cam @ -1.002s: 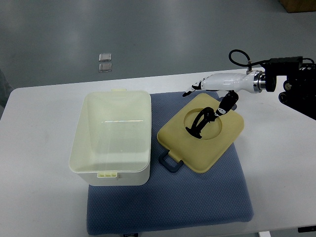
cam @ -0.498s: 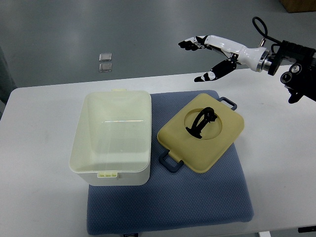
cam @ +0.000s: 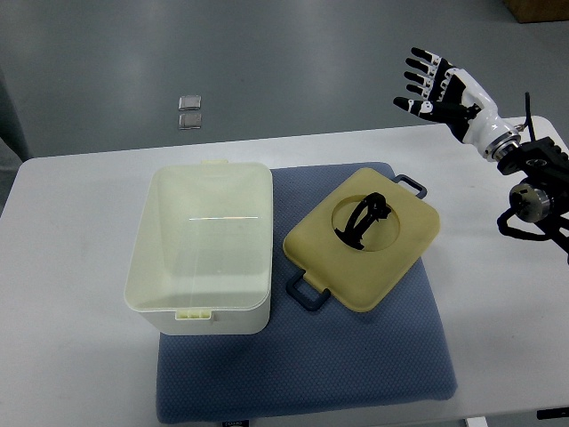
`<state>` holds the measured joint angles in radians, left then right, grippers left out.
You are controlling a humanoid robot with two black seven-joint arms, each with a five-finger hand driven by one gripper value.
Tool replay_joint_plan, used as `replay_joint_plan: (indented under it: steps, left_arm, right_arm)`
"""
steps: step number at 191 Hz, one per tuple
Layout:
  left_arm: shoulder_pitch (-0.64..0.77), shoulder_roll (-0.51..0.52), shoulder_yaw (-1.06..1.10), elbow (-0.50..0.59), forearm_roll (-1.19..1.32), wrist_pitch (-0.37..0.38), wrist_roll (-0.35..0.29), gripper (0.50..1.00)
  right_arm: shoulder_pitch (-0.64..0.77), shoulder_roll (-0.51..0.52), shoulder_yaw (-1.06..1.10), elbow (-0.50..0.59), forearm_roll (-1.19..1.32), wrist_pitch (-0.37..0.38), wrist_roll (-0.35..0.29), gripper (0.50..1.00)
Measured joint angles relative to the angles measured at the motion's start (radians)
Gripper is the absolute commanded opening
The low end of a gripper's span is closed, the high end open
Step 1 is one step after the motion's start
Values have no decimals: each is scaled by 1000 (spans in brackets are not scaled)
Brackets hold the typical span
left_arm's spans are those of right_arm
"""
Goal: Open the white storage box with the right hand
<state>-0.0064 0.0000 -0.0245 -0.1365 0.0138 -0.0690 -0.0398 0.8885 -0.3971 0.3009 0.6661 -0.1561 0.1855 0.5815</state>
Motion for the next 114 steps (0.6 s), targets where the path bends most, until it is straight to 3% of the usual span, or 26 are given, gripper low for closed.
replay_joint_plan:
  steps: [58,114]
  left_arm:
    - [0,0,0,0,0,0,0,1000]
    - [0,0,0,0,0,0,0,1000]
  right_arm:
    - [-70,35,89,-18,198,50,-49,921]
    - [-111,90,137,-18,283,42,-52,924]
